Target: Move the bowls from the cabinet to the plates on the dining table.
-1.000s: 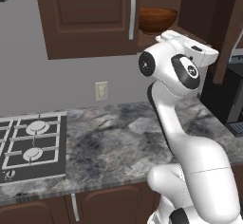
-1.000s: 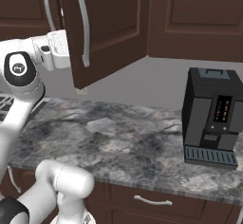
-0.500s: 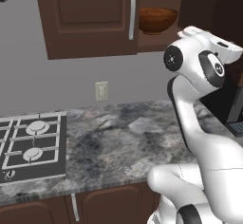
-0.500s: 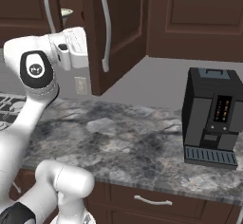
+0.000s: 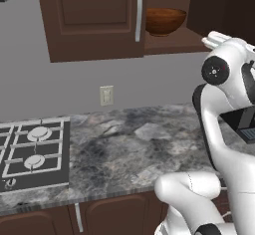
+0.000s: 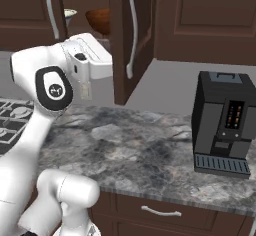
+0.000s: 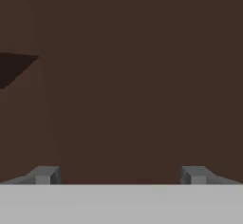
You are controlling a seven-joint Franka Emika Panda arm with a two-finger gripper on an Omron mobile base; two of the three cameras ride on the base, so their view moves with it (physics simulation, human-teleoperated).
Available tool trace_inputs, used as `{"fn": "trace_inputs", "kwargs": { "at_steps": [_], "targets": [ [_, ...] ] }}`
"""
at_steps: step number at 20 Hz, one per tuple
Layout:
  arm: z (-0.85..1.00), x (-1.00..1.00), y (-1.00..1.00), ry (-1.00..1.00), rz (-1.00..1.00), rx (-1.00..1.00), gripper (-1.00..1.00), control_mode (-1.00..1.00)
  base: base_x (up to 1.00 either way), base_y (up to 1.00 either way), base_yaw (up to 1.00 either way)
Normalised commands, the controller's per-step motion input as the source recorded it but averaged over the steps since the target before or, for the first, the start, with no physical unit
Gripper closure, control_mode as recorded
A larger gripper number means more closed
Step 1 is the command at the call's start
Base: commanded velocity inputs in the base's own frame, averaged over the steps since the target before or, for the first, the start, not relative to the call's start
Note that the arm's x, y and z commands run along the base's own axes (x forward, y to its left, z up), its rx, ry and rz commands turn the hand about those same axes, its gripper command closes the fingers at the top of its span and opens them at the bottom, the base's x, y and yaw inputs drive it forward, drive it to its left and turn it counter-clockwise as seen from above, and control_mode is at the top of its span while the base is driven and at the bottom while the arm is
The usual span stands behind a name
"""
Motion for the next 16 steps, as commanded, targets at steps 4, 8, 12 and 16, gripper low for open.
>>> {"fn": "trace_inputs", "kwargs": {
  "at_steps": [4,8,12,16],
  "targets": [
    [-0.21,-0.03,-0.05,0.01,0.24,-0.01,-1.0,-1.0,0.0,0.0,0.0],
    [-0.09,0.29,-0.16,0.0,0.17,0.0,-1.0,-1.0,0.0,0.0,0.0],
    [0.0,0.39,-0.33,-0.01,0.08,0.0,-1.0,-1.0,0.0,0.0,0.0],
    [0.0,0.41,-0.41,0.0,0.05,0.0,-1.0,-1.0,0.0,0.0,0.0]
  ]
}}
